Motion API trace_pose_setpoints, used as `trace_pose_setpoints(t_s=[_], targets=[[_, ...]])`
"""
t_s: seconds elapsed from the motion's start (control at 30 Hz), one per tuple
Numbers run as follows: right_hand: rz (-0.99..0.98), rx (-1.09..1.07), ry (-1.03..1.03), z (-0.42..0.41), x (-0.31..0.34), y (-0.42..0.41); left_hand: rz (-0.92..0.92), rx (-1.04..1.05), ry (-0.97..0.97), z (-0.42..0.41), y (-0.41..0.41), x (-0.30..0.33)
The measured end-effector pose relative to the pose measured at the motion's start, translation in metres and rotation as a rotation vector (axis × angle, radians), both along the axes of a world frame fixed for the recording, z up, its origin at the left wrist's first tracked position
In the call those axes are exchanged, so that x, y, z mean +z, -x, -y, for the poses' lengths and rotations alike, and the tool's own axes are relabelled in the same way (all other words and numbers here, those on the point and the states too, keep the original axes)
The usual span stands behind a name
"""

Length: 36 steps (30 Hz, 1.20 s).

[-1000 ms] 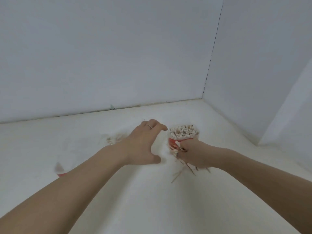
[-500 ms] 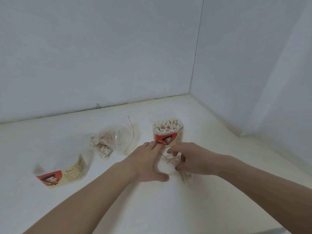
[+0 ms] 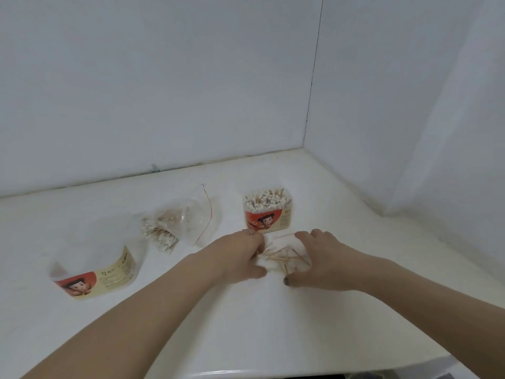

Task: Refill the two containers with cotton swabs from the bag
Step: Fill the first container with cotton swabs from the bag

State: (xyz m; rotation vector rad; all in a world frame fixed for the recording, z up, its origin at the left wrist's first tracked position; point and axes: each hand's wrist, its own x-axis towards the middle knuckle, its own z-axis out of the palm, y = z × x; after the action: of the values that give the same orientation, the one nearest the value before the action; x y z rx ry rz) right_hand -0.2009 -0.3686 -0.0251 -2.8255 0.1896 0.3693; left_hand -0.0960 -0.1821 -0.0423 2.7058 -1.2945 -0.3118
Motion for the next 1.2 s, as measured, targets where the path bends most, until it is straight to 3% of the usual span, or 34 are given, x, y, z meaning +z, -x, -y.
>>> trace_pose_setpoints(t_s=[0.23,0.53,0.7,0.9,1.2], targets=[[0.235,0.066,-0.110,-0.014,-0.021,0.003,0.062,0.008,0.048,0.004,0.002,-0.002],[0.419,0.270,-0.131,-0.005,-0.028,-0.008,-0.078,-0.005,0.162,0.002,0.003,-0.002],[0.422,0.314,-0.118,-0.004,-0.029,-0.010,-0.036,-0.015,0.138,-0.002,0.004,-0.002],[0.340,0.246,0.063,0.006,-0.024,-0.006,-0.052,-0.034,0.078,-0.010,0.002,0.003],[0.381,0.217,-0.167,-0.004,-0.030,-0.014,-0.012,-0.017,0.023,-0.005,0.004,0.009]])
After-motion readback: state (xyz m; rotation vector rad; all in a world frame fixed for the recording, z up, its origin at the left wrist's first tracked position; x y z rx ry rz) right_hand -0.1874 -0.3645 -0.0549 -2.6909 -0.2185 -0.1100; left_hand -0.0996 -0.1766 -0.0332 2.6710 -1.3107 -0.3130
